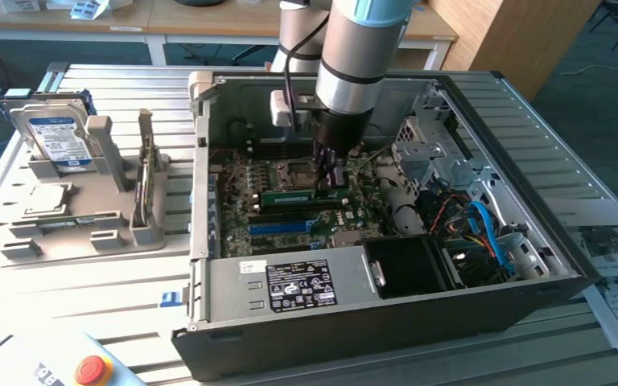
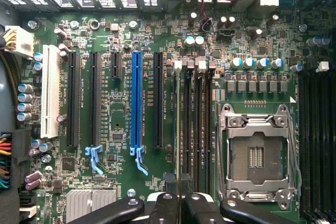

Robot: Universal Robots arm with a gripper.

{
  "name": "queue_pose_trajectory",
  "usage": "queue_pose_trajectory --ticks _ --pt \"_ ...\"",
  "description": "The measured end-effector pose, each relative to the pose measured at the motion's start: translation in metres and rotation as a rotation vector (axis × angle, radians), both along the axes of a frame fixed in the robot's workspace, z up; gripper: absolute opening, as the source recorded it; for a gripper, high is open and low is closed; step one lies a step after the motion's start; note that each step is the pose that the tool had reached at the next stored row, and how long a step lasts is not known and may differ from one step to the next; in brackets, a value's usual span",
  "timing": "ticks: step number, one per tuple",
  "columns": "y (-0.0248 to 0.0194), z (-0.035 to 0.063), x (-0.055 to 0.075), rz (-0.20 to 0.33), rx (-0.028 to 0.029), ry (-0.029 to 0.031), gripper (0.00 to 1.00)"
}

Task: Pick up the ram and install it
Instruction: 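Insert the ram into the slot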

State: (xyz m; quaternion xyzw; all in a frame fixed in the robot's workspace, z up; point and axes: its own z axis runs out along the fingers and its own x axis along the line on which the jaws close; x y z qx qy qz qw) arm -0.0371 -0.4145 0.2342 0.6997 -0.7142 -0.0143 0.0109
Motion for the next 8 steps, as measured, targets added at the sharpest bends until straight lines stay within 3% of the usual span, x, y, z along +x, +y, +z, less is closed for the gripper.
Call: queue_pose_trajectory --ticks 8 --pt "0.0000 -0.0024 0.0000 0.000 -0.0001 0.0000 0.12"
